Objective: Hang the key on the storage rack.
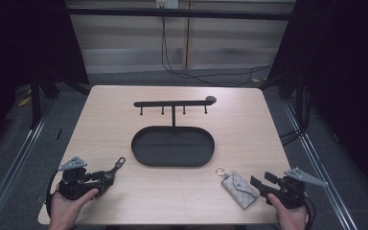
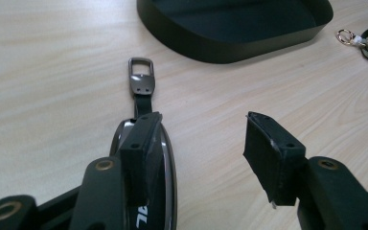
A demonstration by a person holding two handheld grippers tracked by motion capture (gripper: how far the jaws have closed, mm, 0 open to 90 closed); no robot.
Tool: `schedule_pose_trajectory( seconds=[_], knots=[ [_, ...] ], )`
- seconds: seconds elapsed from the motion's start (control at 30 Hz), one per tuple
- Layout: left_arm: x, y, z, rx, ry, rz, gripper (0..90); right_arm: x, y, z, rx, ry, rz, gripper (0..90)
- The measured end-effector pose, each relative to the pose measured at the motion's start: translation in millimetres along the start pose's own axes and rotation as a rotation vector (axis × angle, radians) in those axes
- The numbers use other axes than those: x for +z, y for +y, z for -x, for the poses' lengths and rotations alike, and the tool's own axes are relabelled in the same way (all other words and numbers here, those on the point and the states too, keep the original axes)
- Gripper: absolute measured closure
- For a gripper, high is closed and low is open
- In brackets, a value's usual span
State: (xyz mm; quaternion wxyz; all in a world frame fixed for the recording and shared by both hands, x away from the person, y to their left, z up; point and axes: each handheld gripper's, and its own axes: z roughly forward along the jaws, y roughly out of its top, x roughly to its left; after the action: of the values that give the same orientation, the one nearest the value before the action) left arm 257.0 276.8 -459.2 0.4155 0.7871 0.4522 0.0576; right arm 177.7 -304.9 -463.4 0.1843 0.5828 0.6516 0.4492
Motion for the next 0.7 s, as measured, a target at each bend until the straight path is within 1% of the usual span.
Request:
schedule_pose_trajectory(
  seconds=[0.07, 0.1, 0.17, 0.27, 0.3, 0.33, 0.37, 0.4, 0.43, 0.47, 0.5, 0.53, 0.57, 0.6, 0.63, 0.67, 0.7],
  knots=[
    [1.1, 3.0, 0.2, 0.008, -0.005, -0.006, 48.9, 0.6, 0.0, -1.6, -0.013, -0.002, -0.006, 31.5],
    [2.1, 4.7, 0.3, 0.005, -0.004, -0.009, 48.7, 0.8, -0.1, -2.1, -0.018, -0.001, -0.011, 31.1],
    [4.4, 8.6, -0.2, 0.015, 0.004, -0.027, 47.8, 1.6, -0.2, -3.1, -0.022, -0.003, -0.019, 30.7],
    [8.3, 14.0, 0.3, 0.028, 0.048, -0.063, 44.0, 2.1, -0.8, -2.6, -0.02, -0.009, -0.026, 28.8],
    [9.3, 15.9, 0.4, 0.023, 0.051, -0.066, 43.3, 2.0, -1.0, -2.2, -0.019, -0.009, -0.024, 28.8],
    [9.5, 18.2, -0.1, 0.033, 0.052, -0.076, 42.5, 1.9, -1.1, -1.8, -0.014, -0.011, -0.025, 28.3],
    [9.7, 20.7, -0.2, 0.038, 0.055, -0.079, 42.1, 2.1, -1.2, -1.3, -0.008, -0.011, -0.026, 27.7],
    [9.7, 23.1, -0.2, 0.031, 0.06, -0.075, 41.9, 2.6, -1.1, -0.8, -0.007, -0.012, -0.028, 27.4],
    [9.2, 25.8, -1.2, 0.038, 0.058, -0.084, 41.7, 3.0, -1.1, -0.7, -0.007, -0.011, -0.031, 27.4],
    [9.0, 28.4, -1.5, 0.043, 0.066, -0.088, 41.3, 3.5, -1.0, -0.7, -0.008, -0.01, -0.033, 27.4],
    [9.0, 28.4, -1.5, 0.043, 0.066, -0.088, 41.2, 3.8, -1.0, -0.9, -0.011, -0.011, -0.035, 27.3],
    [8.6, 32.8, -1.3, 0.047, 0.067, -0.09, 41.2, 3.8, -1.0, -0.9, -0.011, -0.011, -0.035, 27.3],
    [9.0, 34.1, -1.1, 0.034, 0.063, -0.091, 41.2, 3.8, -1.1, -1.7, -0.014, -0.011, -0.036, 27.1],
    [9.3, 36.1, -1.0, 0.04, 0.063, -0.1, 41.2, 3.7, -1.3, -2.0, -0.016, -0.013, -0.036, 27.1],
    [9.6, 37.6, -0.7, 0.047, 0.068, -0.104, 41.2, 3.6, -1.4, -2.4, -0.018, -0.02, -0.037, 27.2],
    [9.8, 39.2, -0.1, 0.054, 0.082, -0.102, 41.3, 3.6, -1.4, -2.4, -0.021, -0.029, -0.038, 27.1],
    [10.4, 39.8, 0.7, 0.058, 0.097, -0.089, 42.2, 3.6, -1.6, -2.2, -0.023, -0.039, -0.037, 27.1]
  ],
)
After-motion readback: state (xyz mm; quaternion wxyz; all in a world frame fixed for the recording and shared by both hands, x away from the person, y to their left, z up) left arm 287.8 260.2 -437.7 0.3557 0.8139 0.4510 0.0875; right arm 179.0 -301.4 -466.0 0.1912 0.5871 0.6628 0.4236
